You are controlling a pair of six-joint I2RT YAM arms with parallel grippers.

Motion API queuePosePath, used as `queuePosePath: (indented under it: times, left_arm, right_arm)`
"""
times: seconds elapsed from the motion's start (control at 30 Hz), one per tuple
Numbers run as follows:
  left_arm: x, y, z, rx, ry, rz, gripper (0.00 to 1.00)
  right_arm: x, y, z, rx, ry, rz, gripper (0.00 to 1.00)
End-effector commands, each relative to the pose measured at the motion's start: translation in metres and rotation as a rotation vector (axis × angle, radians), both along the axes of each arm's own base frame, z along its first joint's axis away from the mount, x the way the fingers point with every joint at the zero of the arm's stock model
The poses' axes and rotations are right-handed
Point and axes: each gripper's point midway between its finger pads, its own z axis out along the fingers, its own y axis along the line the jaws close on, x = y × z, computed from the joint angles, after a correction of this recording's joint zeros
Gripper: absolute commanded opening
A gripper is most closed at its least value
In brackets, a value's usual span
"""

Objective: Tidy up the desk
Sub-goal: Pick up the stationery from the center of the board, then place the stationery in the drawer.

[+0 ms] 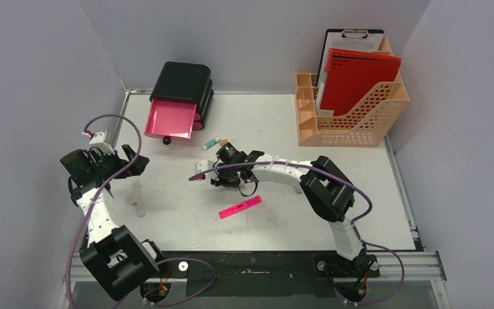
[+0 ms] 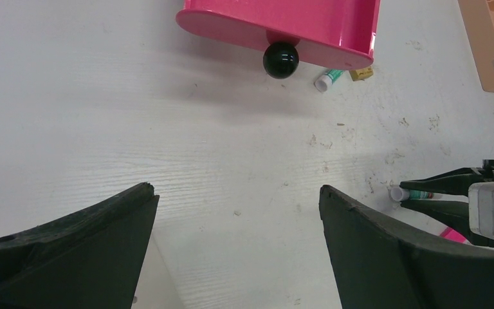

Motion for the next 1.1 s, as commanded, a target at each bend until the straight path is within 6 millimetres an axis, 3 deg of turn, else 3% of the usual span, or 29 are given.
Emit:
queuePosePath:
  times: [0.0, 0.13, 0.37, 0.5, 0.8, 0.97, 1.07]
  left_arm:
    - [0.003, 0.001, 0.012, 0.023, -0.062, -0.025, 0.96]
    - [0.002, 0.002, 0.011, 0.017, -0.060, -0.025, 0.96]
    - [0.003, 0.001, 0.009, -0.017, -0.058, -0.030, 0.96]
    - [0.003, 0.001, 0.008, -0.031, -0.066, -0.038, 0.96]
    - [-0.002, -0.007, 0.015, -0.042, -0.104, -0.083, 0.96]
    - [-0.004, -0.009, 0.015, -0.035, -0.111, -0.091, 0.96]
    - [-0.005, -0.008, 0.015, -0.028, -0.113, -0.091, 0.96]
  right_arm:
    - [0.010, 0.013, 0.035, 0.045, -0.044, 0.014, 0.05]
    - [0.014, 0.023, 0.071, 0.086, -0.065, 0.033, 0.05]
    - [0.032, 0.053, 0.188, 0.268, -0.199, 0.062, 0.05]
    - [0.048, 0.077, 0.233, 0.341, -0.284, 0.079, 0.05]
    - [0.083, 0.143, 0.260, 0.496, -0.447, 0.025, 0.05]
    - [0.080, 0.180, 0.257, 0.564, -0.497, 0.038, 0.05]
    - [0.079, 0.195, 0.242, 0.559, -0.523, 0.059, 0.05]
